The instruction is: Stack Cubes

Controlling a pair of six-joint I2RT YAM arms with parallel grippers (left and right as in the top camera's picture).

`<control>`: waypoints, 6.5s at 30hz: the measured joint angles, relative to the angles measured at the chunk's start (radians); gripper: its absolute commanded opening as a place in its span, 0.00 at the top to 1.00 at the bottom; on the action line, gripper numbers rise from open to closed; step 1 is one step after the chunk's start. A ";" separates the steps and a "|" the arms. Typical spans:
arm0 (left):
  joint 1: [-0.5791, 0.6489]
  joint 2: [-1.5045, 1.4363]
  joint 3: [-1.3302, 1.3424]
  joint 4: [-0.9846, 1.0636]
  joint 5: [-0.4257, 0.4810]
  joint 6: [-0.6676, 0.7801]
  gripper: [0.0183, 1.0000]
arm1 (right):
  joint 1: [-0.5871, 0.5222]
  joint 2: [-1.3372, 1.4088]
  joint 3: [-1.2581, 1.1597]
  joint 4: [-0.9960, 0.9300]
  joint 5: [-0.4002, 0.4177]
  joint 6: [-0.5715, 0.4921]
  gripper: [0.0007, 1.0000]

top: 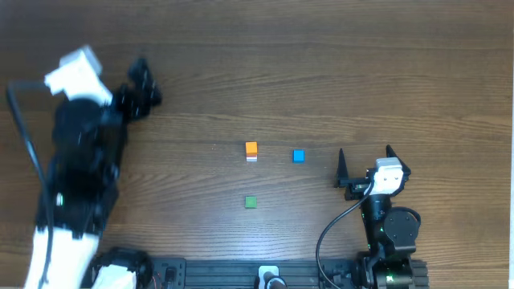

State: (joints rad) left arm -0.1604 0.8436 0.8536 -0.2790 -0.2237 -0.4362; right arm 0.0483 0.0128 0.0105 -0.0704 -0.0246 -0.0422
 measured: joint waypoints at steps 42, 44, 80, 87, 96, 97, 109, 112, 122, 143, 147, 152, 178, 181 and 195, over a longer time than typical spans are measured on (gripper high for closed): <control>0.146 -0.829 -0.809 0.156 0.324 0.314 0.00 | 0.000 0.000 0.000 0.000 0.000 0.000 0.01; 0.146 -0.829 -0.824 0.195 0.324 0.314 0.00 | 0.000 0.000 0.000 0.000 0.000 0.000 0.01; 0.146 -0.830 -0.837 0.203 0.324 0.314 0.00 | 0.000 0.020 0.013 0.023 -0.029 0.112 0.01; 0.146 -0.829 -0.837 0.205 0.322 0.314 0.00 | 0.000 0.302 0.352 -0.168 -0.130 0.143 0.01; 0.146 -0.831 -0.838 0.205 0.322 0.314 0.00 | 0.026 0.756 0.775 -0.558 -0.258 0.167 0.01; 0.146 -0.831 -0.838 0.206 0.322 0.314 0.00 | 0.047 0.788 0.790 -0.581 -0.263 0.171 0.01; 0.146 -0.831 -0.838 0.206 0.321 0.314 0.00 | 0.547 1.118 0.826 -0.649 -0.241 0.428 0.01; 0.146 -0.831 -0.838 0.206 0.322 0.314 0.00 | 0.662 1.180 0.826 -0.656 -0.173 0.534 0.01; 0.146 -0.831 -0.838 0.206 0.321 0.314 0.00 | 0.886 1.402 0.867 -0.660 0.010 0.803 0.03; 0.146 -0.831 -0.838 0.206 0.322 0.314 0.00 | 0.954 1.693 1.035 -0.750 0.108 1.072 0.04; 0.146 -0.831 -0.838 0.206 0.322 0.314 0.00 | 0.967 1.693 1.035 -0.750 0.110 1.074 0.02; 0.146 -0.831 -0.838 0.206 0.322 0.314 0.00 | 0.985 1.693 1.035 -0.750 0.114 1.070 0.03; 0.146 -0.831 -0.838 0.206 0.322 0.314 0.00 | 1.013 1.739 1.035 -0.729 0.122 1.062 0.03; 0.146 -0.831 -0.838 0.206 0.322 0.314 0.00 | 1.013 1.743 1.033 -0.723 0.128 1.063 0.03; 0.146 -0.831 -0.838 0.206 0.322 0.314 0.00 | 1.006 1.743 1.013 -0.694 0.133 1.063 0.15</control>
State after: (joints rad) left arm -0.0143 0.0128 0.0154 -0.0734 0.0978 -0.1226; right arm 1.0542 1.7557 1.0237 -0.7647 0.1081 1.0210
